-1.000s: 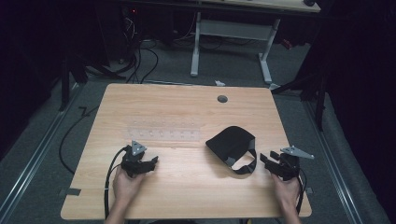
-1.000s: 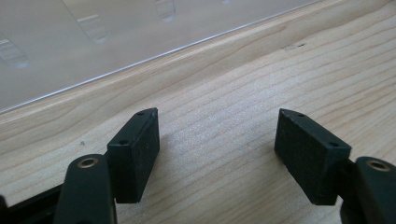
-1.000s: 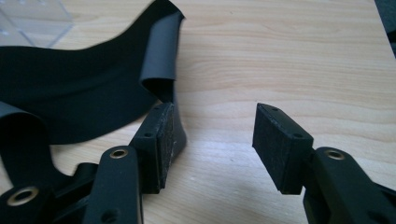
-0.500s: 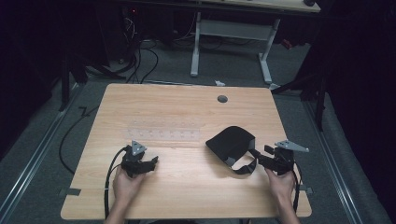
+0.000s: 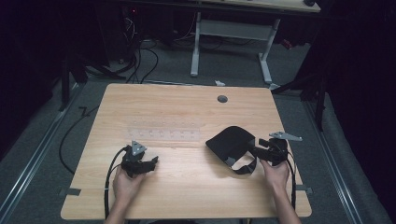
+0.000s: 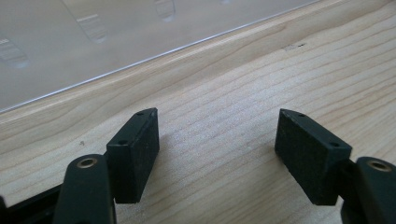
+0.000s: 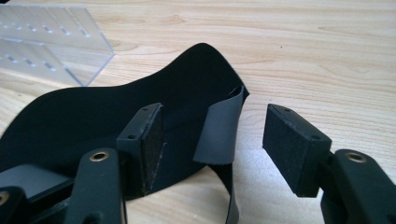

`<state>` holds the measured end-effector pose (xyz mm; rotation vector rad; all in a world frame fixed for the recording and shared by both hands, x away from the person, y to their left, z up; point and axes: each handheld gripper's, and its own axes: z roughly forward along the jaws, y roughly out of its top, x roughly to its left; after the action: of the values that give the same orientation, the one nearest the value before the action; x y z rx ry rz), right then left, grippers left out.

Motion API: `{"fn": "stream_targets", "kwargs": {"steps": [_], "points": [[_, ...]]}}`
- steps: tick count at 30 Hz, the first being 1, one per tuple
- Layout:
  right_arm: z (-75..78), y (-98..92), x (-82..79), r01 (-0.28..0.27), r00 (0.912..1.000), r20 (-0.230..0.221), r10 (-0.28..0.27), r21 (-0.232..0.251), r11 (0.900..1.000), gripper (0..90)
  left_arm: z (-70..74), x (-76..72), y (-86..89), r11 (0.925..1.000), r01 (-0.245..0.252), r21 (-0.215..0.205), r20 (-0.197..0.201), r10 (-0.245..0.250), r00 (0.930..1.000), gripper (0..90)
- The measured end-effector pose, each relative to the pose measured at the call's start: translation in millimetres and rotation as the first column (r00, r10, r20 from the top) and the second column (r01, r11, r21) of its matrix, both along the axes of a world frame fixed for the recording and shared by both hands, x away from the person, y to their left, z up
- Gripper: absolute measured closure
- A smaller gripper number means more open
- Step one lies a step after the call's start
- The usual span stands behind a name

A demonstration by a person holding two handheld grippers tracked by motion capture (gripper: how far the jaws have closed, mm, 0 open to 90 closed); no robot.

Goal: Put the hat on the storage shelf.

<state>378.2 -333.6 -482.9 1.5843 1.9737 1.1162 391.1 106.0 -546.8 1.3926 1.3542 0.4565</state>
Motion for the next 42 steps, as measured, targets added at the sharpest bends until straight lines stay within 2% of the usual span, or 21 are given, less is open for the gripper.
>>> {"fn": "stream_targets", "kwargs": {"steps": [10,13,16,23,24,29,34,36,38,39,42], "points": [[-6.6,7.6,16.6,-0.028,0.9994,-0.019,0.028,0.007,1.0,38.1,0.0,0.0,-0.2,1.0,-0.001,-0.003,0.001,0.001,1.0,31.1],[-10.0,9.9,21.6,-0.035,0.9989,-0.029,0.036,0.029,0.999,38.1,0.0,0.0,-0.2,1.0,-0.001,-0.003,0.001,0.001,1.0,31.0],[-17.0,11.8,28.3,-0.035,0.9975,-0.06,0.037,0.043,0.998,38.1,0.0,0.0,-0.1,1.0,0.0,-0.001,0.001,0.0,1.0,31.0],[-26.2,11.1,35.6,-0.038,0.9957,-0.082,0.044,0.081,0.996,38.2,0.0,0.0,-0.2,1.0,-0.001,-0.003,0.001,0.001,1.0,31.0],[-29.1,11.2,37.6,-0.045,0.9943,-0.092,0.054,0.097,0.994,38.4,0.0,0.0,-0.1,1.0,-0.001,-0.001,0.001,0.001,1.0,31.0],[-35.2,13.6,40.4,-0.064,0.9913,-0.108,0.076,0.11,0.992,40.2,0.0,0.0,-0.1,1.0,-0.001,-0.001,0.001,0.001,1.0,31.0],[-39.5,15.9,41.8,-0.078,0.9894,-0.112,0.092,0.125,0.989,48.6,0.0,-0.1,-0.3,1.0,0.0,-0.003,-0.001,0.0,1.0,30.6],[-38.3,16.7,40.7,-0.09,0.989,-0.107,0.102,0.116,0.989,51.8,0.0,-0.1,-0.2,1.0,0.0,-0.003,-0.001,0.0,1.0,30.6],[-35.3,16.0,38.2,-0.117,0.9869,-0.099,0.128,0.109,0.987,58.9,0.0,0.0,-0.3,1.0,0.0,-0.004,0.0,0.0,1.0,30.6],[-35.3,16.0,38.2,-0.117,0.9869,-0.099,0.128,0.109,0.987,58.9,0.0,0.0,-0.3,1.0,0.0,-0.004,0.0,0.0,1.0,30.6],[-34.5,12.5,34.8,-0.161,0.9805,-0.091,0.174,0.136,0.977,67.4,0.0,0.0,-0.3,1.0,0.0,-0.004,0.0,0.0,1.0,30.5]]}}
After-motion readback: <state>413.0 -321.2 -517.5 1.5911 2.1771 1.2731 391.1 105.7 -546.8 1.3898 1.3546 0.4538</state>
